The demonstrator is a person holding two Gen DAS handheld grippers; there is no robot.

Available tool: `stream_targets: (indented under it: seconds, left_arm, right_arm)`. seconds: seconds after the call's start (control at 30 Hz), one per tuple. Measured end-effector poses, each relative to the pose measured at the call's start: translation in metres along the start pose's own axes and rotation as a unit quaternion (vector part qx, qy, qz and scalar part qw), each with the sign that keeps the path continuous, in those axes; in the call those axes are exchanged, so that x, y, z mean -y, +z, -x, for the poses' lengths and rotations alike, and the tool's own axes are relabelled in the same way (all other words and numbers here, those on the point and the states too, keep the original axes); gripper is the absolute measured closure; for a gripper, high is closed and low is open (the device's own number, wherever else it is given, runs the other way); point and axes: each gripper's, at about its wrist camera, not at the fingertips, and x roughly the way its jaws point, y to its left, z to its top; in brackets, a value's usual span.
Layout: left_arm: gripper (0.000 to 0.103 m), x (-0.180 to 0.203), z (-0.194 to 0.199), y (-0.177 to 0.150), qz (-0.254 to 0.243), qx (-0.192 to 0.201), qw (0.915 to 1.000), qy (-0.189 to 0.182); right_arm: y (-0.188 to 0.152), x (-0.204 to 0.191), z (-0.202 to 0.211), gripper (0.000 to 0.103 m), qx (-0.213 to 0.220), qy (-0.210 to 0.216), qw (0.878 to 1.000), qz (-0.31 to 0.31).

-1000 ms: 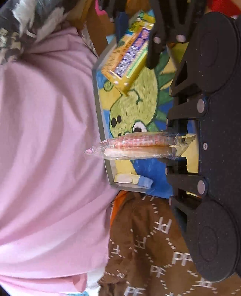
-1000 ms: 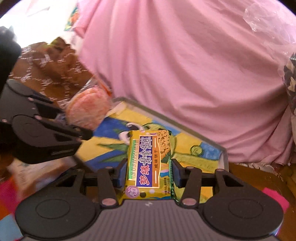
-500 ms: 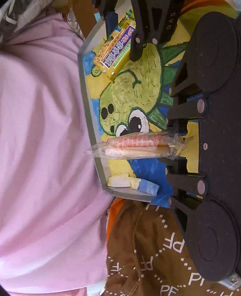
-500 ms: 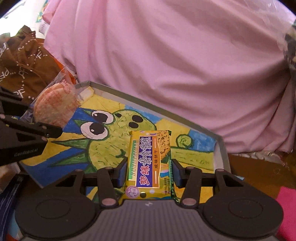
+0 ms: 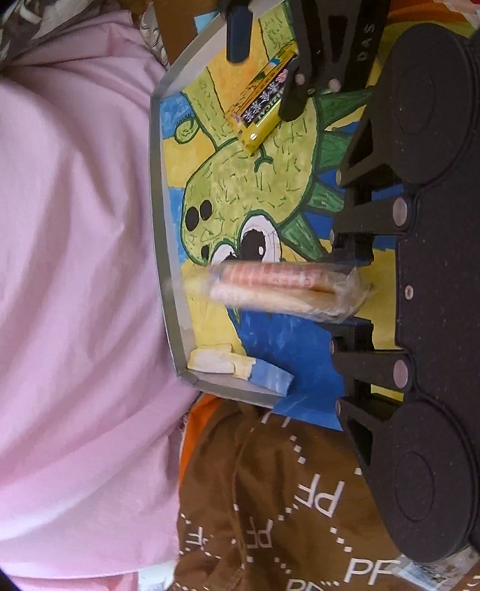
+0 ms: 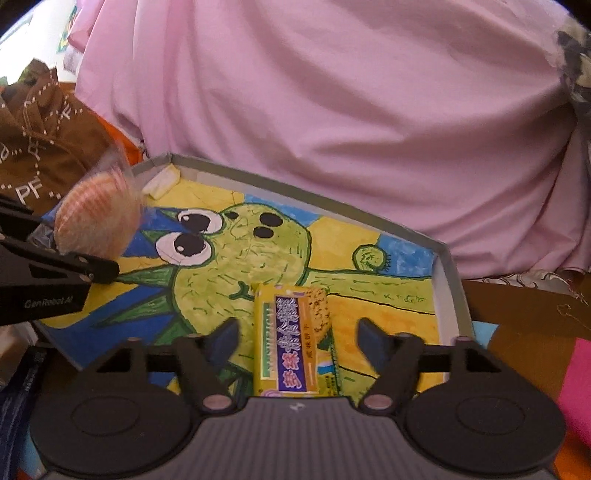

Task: Organize snacks
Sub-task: 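Lower both packs into the gray tray and open both grippers, then withdraw both grippers from the tray back toward the snack pile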

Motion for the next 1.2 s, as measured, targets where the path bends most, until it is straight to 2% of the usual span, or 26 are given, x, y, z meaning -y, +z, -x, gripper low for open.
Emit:
stream_targets:
  seconds: [0.2, 0.27, 0.43, 0.57, 0.83, 1.0, 1.2]
  left_arm:
    - [0.057, -0.007, 0.011, 0.0, 0.022, -0.005, 0.9997, -0.006]
    - [0.048, -0.009, 0.018, -0.001, 0.027, -0.002, 0.9996, -0.006]
    - [0.041, -0.013, 0.035, -0.004, 0.035, 0.005, 0.9993, -0.011]
    - [0.032, -0.018, 0.055, -0.01, 0.064, 0.01, 0.9978, -0.014]
    - [0.022, -0.021, 0.109, -0.022, 0.087, 0.039, 0.9952, -0.024]
    - [0.021, -0.023, 0.139, -0.032, 0.099, 0.047, 0.9935, -0.031]
    - [0.015, -0.026, 0.178, -0.061, 0.111, 0.082, 0.9904, -0.005]
  right_arm:
    - [0.0, 0.013, 0.016, 0.006, 0.015, 0.003, 1.0, -0.024]
    - [0.0, 0.02, 0.022, 0.004, 0.021, 0.003, 0.999, -0.035]
    - [-0.001, 0.033, 0.043, 0.0, 0.032, -0.004, 0.998, -0.056]
    - [-0.001, 0.037, 0.067, 0.0, 0.045, -0.004, 0.996, -0.072]
    - [-0.001, 0.025, 0.124, 0.0, 0.078, 0.013, 0.994, -0.079]
    - [-0.003, 0.014, 0.158, 0.0, 0.096, 0.024, 0.992, -0.084]
    - [-0.017, 0.005, 0.191, 0.0, 0.1, 0.04, 0.991, -0.074]
